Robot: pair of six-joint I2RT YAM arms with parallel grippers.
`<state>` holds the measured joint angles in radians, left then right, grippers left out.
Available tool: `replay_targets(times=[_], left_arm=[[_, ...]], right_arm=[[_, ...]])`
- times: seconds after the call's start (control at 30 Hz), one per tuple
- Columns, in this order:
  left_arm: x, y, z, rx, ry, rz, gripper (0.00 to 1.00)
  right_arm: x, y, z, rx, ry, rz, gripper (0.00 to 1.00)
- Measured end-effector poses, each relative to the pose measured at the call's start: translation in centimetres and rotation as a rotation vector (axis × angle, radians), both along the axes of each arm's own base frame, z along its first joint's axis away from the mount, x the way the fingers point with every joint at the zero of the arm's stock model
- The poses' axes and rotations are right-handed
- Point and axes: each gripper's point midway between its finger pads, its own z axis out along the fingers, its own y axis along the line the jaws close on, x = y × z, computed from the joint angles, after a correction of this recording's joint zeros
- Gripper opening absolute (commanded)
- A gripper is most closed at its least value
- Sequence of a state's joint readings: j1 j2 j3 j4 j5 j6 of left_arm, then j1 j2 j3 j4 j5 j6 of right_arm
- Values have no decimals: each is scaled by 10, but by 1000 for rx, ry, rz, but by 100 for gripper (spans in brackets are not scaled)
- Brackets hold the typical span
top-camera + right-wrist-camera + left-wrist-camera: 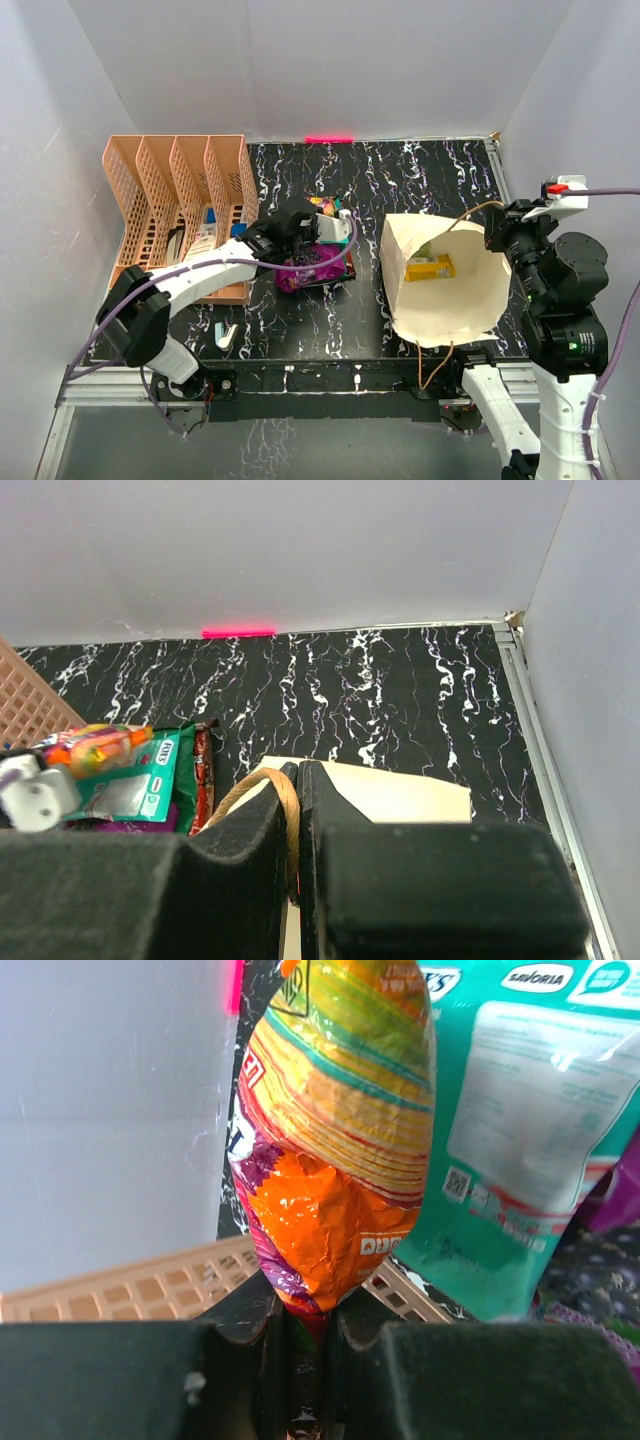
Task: Take the snacks out of the paper bag
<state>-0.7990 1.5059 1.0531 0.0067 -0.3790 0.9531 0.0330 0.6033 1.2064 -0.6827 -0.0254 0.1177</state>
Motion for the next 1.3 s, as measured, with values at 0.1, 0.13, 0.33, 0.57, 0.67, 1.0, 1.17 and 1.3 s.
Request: replay_targets(times=[0.1, 0.13, 0.33, 0.57, 0.67, 1.0, 1.17, 1.3], left_arm=[[6, -6, -11, 46, -6, -26, 0], [8, -7, -11, 52, -12, -34, 0], [12, -16, -5, 39, -46, -63, 8], [5, -14, -22, 49, -24, -66, 15], [2, -14, -27, 44, -10, -60, 25], [-30, -15, -42, -17, 104, -68, 48], [-47, -19, -27, -86, 129, -86, 54], [-60, -17, -22, -119, 169, -95, 65]], right_arm=[[-2, 1, 1, 4, -5, 8, 8], [-2, 2, 2, 5, -7, 10, 8], [-2, 6, 3, 16, -10, 30, 8], [-3, 8, 3, 21, -11, 39, 8], [-3, 9, 3, 21, -11, 46, 8], [-5, 11, 4, 25, -18, 56, 8], [-6, 12, 4, 29, -19, 60, 8], [-6, 12, 5, 33, -18, 61, 8]])
